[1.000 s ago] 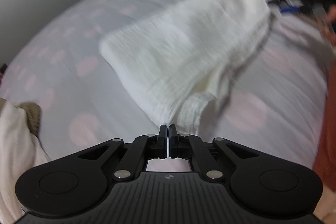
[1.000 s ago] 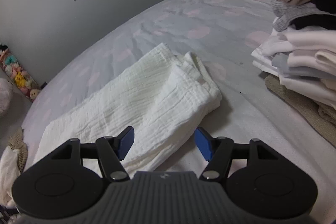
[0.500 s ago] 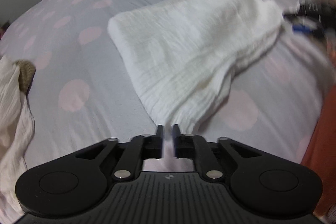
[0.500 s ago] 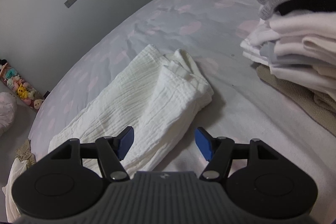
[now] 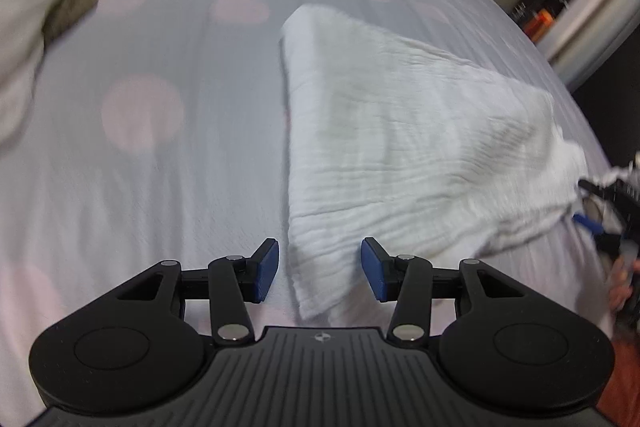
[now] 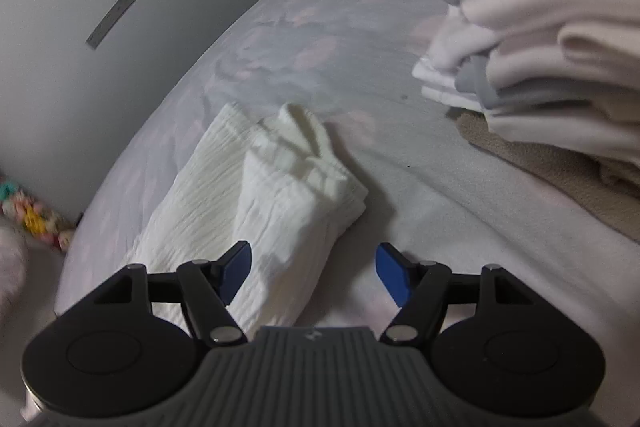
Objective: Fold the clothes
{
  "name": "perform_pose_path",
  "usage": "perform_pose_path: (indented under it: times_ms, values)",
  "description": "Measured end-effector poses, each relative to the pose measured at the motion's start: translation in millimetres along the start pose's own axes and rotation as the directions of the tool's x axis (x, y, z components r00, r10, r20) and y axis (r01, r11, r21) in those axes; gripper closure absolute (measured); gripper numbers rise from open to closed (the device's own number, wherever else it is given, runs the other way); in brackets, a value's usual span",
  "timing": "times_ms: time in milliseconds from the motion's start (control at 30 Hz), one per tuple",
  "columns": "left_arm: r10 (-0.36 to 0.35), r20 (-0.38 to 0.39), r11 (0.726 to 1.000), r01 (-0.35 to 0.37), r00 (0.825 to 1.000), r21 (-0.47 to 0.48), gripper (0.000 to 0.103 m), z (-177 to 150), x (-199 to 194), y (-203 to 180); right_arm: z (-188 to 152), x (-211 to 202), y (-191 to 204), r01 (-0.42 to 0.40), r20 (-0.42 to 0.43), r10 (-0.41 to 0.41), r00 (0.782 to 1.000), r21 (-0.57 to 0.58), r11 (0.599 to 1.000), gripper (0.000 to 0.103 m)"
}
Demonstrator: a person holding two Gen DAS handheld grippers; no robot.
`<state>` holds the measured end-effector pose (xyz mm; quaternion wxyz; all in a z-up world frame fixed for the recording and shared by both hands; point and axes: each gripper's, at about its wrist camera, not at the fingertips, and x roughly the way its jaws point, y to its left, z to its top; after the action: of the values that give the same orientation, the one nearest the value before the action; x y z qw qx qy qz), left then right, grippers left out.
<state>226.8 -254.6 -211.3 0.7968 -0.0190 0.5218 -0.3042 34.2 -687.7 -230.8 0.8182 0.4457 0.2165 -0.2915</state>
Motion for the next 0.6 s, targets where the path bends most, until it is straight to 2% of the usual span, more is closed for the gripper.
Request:
perform_pose_path:
  times_ms: [133, 300, 367, 400, 433, 500, 600]
  values:
    - [-0.038, 0.006, 0.997, 0.039, 0.999, -0.072, 0.059, -5.6, 11.8, 12.3, 5.6, 14.1, -11.4, -0.029, 0.011, 0.028, 1.0, 0.079, 0.996, 0.031]
    - [-0.086, 0.041, 0.99, 0.09, 0.995, -0.113, 0.061, -6.9, 16.1, 17.3, 8.8, 37.6, -10.6, -0.077, 0.021, 0.076, 0.997, 0.085, 0.993, 0.031]
    - [-0.081, 0.061, 0.99, 0.087, 0.995, -0.108, 0.071, -6.7, 17.8, 16.3, 8.0, 43.6, -4.3, -0.064, 0.035, 0.062, 0.997, 0.05, 0.997, 0.04]
    - [-0.077, 0.072, 0.99, 0.084, 0.994, -0.109, 0.074, -5.9, 18.5, 16.5, 7.4, 45.7, -0.9, -0.052, 0.034, 0.051, 0.998, 0.028, 0.998, 0.06]
    - [-0.079, 0.078, 0.99, 0.088, 0.994, -0.111, 0.081, -5.4, 18.6, 16.9, 6.9, 45.9, -0.2, -0.054, 0.032, 0.053, 0.998, 0.026, 0.998, 0.075]
    - [-0.085, 0.088, 0.99, 0.094, 0.993, -0.108, 0.09, -3.9, 17.8, 17.4, 5.9, 46.4, 1.3, -0.058, 0.028, 0.058, 0.998, 0.021, 0.998, 0.082]
    - [-0.078, 0.084, 0.994, 0.085, 0.993, -0.074, 0.096, 2.1, 11.1, 10.1, 6.0, 39.7, 6.6, -0.066, 0.039, 0.066, 0.997, 0.018, 0.998, 0.085]
